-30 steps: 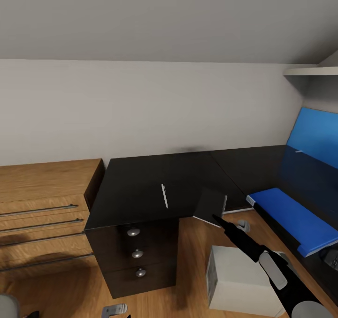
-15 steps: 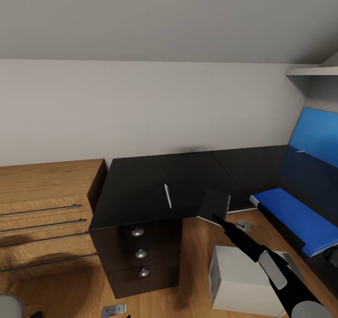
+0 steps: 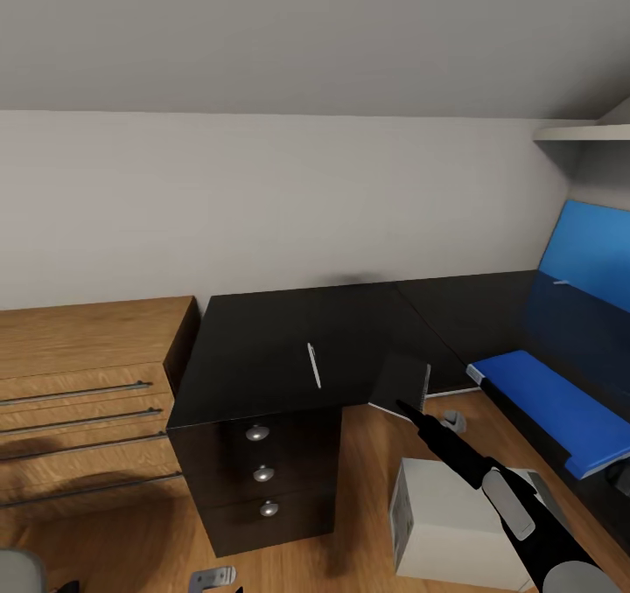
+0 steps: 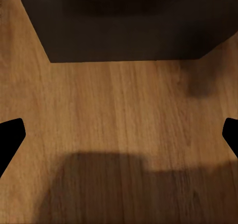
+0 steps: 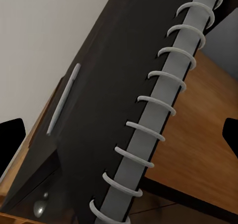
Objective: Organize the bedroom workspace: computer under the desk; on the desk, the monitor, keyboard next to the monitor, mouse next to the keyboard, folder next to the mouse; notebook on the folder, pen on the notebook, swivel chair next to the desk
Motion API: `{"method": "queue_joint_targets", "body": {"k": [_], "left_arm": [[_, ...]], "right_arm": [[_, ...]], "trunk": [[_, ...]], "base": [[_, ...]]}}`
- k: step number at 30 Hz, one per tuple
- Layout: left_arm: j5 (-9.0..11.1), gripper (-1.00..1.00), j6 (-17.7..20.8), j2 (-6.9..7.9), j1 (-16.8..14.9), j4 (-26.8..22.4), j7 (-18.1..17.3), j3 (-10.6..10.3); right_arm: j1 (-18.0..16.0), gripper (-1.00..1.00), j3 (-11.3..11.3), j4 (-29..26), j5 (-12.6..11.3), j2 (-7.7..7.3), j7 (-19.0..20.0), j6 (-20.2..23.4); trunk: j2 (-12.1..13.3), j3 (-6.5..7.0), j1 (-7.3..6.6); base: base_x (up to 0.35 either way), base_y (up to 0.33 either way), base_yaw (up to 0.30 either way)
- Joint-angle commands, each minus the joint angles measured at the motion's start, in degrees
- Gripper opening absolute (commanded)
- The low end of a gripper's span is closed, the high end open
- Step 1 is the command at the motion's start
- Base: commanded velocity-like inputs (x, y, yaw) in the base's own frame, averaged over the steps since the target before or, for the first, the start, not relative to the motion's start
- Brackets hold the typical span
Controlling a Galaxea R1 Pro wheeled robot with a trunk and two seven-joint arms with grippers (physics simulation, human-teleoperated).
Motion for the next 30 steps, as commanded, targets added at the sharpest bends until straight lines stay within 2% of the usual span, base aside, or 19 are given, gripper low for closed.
{"method": "queue_joint_targets", "body": {"k": [1,8,9,30], "left_arm": [[-0.26,1.00,-0.08,-0.04,-0.03,-0.17,-0.43,0.48],[-0.26,1.00,-0.08,-0.03,-0.03,-0.19,-0.43,0.48],[-0.26,1.00,-0.08,-0.03,-0.03,-0.19,-0.43,0.48],[-0.25,1.00,-0.16,-0.02,-0.03,-0.19,-0.51,0.48]], "right_arm": [[-0.03,1.00,0.02,0.01,-0.60,-0.02,0.06,0.52],[-0.03,1.00,0.02,0.17,-0.59,0.03,0.01,0.52],[-0.03,-1.00,0.02,0.28,-0.59,0.04,0.01,0.52],[-0.03,-1.00,-0.06,1.05,-0.60,-0.02,0.07,0.52]], "trunk": [[-0.02,-0.05,-0.01],[-0.02,-0.05,-0.01],[-0.02,-0.05,-0.01],[-0.02,-0.05,-0.01]], "base": [[0.000,0.000,0.000],[0.000,0.000,0.000],[0.000,0.000,0.000],[0.000,0.000,0.000]]}}
